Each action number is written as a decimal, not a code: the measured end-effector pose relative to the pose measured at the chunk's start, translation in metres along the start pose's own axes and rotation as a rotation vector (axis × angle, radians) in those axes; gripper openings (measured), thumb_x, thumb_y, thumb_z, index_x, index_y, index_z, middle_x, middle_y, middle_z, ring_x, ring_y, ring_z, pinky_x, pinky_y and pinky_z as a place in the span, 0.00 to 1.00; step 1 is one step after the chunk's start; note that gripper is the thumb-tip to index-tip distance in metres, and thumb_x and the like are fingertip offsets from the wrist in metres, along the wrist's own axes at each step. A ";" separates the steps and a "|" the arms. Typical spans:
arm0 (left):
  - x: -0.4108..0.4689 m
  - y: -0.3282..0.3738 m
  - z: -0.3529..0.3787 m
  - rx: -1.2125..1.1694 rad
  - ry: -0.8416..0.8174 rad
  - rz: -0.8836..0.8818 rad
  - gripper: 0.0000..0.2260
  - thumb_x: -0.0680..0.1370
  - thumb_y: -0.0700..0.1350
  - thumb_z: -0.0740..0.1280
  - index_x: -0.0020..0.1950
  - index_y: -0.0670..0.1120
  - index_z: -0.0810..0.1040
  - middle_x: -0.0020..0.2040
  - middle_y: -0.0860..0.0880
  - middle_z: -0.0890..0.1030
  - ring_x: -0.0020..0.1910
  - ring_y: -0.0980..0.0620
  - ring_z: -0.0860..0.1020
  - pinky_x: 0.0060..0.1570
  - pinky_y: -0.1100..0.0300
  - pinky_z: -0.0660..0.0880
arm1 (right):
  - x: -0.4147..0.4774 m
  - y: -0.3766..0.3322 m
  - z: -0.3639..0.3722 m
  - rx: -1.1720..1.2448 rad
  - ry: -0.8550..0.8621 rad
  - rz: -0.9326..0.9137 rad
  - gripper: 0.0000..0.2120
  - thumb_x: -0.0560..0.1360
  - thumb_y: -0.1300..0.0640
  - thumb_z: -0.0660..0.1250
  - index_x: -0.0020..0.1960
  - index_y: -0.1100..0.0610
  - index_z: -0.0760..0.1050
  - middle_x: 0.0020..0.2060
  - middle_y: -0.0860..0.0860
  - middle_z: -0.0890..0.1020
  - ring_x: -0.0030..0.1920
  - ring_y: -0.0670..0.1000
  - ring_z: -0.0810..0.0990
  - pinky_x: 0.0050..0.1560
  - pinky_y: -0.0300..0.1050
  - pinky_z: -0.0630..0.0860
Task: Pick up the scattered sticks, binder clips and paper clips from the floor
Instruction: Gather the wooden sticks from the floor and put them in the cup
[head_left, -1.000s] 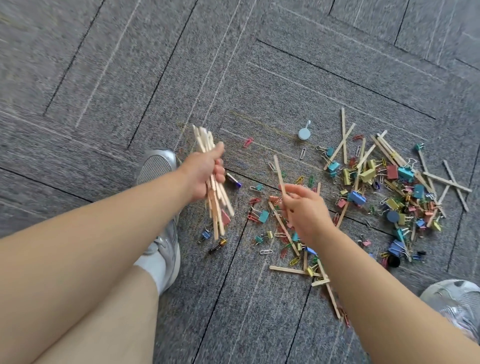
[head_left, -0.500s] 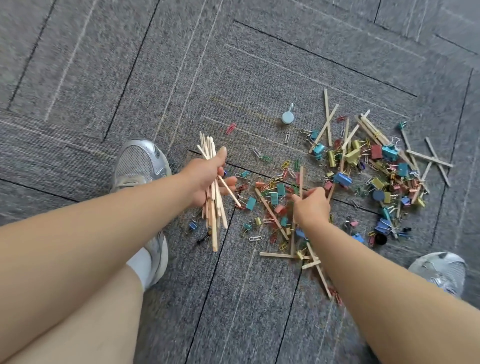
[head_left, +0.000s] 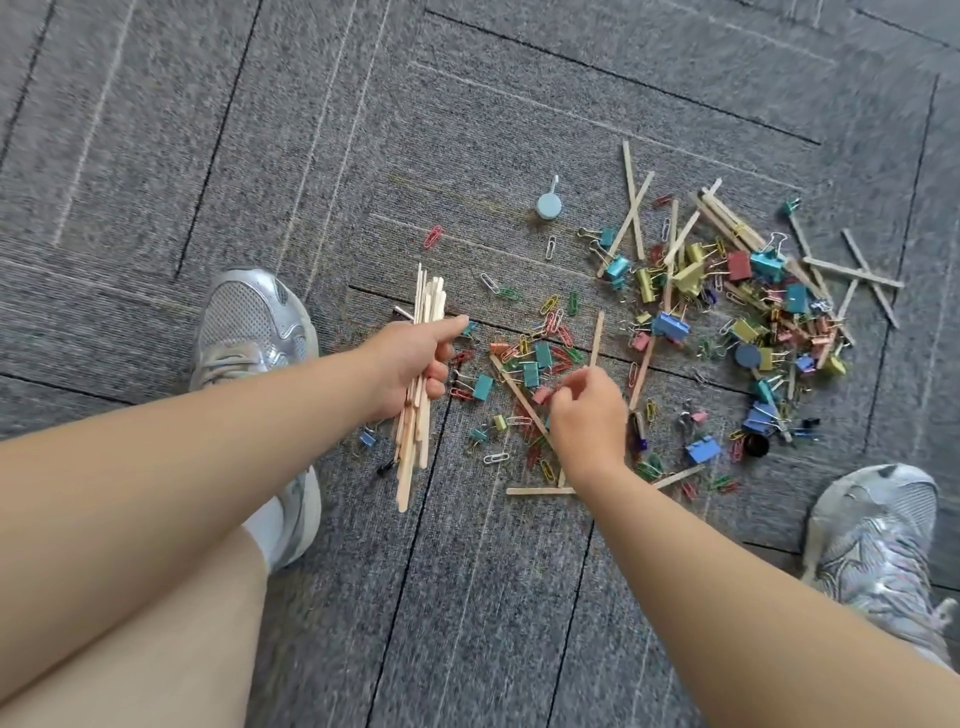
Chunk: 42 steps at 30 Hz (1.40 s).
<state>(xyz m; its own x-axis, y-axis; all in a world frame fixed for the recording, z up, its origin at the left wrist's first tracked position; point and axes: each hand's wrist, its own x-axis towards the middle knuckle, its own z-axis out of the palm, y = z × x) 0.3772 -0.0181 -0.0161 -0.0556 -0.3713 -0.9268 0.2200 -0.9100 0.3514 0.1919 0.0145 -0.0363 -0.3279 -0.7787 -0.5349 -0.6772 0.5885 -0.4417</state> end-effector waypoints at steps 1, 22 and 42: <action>0.000 -0.001 0.000 -0.001 -0.002 -0.004 0.11 0.77 0.48 0.68 0.49 0.42 0.71 0.33 0.51 0.68 0.23 0.58 0.63 0.18 0.67 0.63 | 0.005 0.002 0.000 0.009 0.082 0.046 0.04 0.78 0.58 0.59 0.49 0.58 0.72 0.46 0.52 0.74 0.43 0.52 0.75 0.43 0.48 0.73; -0.013 -0.002 0.026 0.106 -0.048 0.132 0.28 0.67 0.57 0.73 0.58 0.41 0.71 0.43 0.48 0.75 0.25 0.58 0.64 0.19 0.68 0.65 | -0.010 -0.042 -0.041 0.353 -0.342 -0.167 0.08 0.74 0.55 0.69 0.43 0.60 0.77 0.36 0.55 0.80 0.31 0.49 0.75 0.33 0.44 0.76; -0.012 -0.021 -0.011 0.143 0.029 0.067 0.13 0.74 0.48 0.71 0.49 0.41 0.73 0.39 0.49 0.72 0.26 0.58 0.66 0.20 0.68 0.66 | -0.033 0.007 0.007 -0.208 -0.128 -0.135 0.05 0.80 0.57 0.60 0.51 0.57 0.72 0.42 0.51 0.76 0.39 0.50 0.74 0.35 0.42 0.67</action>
<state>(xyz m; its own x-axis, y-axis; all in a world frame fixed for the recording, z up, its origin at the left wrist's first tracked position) 0.3843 0.0078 -0.0142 -0.0166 -0.4283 -0.9035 0.0815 -0.9012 0.4257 0.2022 0.0455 -0.0266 -0.1487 -0.8056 -0.5735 -0.8342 0.4136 -0.3647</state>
